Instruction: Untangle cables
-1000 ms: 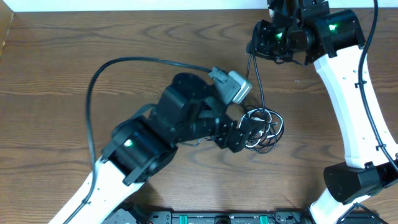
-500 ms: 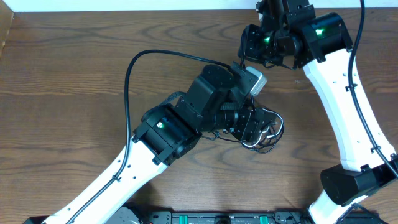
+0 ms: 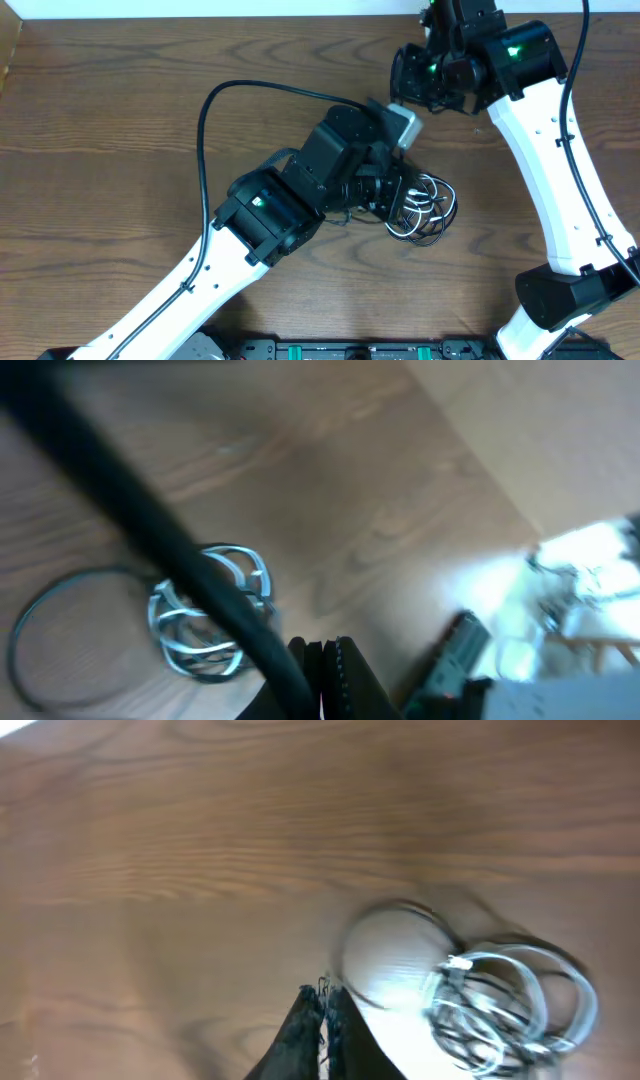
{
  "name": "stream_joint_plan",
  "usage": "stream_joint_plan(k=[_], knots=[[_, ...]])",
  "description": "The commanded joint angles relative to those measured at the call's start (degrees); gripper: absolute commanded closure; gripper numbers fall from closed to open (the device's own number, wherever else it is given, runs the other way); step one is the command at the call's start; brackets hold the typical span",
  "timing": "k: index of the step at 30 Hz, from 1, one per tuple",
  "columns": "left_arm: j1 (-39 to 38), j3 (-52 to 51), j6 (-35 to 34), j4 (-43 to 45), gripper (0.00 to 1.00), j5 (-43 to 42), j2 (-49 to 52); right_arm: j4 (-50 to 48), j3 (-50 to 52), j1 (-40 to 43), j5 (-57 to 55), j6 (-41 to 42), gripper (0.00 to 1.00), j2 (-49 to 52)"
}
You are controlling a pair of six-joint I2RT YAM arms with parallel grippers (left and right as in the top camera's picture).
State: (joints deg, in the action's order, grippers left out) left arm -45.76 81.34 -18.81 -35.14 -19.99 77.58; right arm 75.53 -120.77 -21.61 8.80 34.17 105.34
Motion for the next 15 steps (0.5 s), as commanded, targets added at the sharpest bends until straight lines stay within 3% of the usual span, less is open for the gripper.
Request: stream_joint_plan(k=[1,3,6,7,15], knots=[[0.09,0.5,-2.51,-0.94,0.93,12.5,-2.03,3.48,-0.31,-0.09,-12.24,0.35,0.82,-0.31],[0.44,1.27,-2.54,-2.19,0.92,18.73,-3.5,5.99,-0.31,-0.09,-16.13,-1.84,0.63,-0.31],[1.75,2.05,-2.6,-3.26,0.93,27.23,-6.71,9.75,-0.28,-0.09,-18.34,-6.08,0.11,-0.31],[2.38,2.05,-2.86,-3.39,0.92,29.49,-7.96,10.8,-0.28,-0.09,-18.29,-7.28,0.01,-0.31],[11.63,2.05,-2.97,-7.43,0.92,35.15,-16.02,18.8,1.55,-0.11,-17.57,-11.13,0.01,-0.31]])
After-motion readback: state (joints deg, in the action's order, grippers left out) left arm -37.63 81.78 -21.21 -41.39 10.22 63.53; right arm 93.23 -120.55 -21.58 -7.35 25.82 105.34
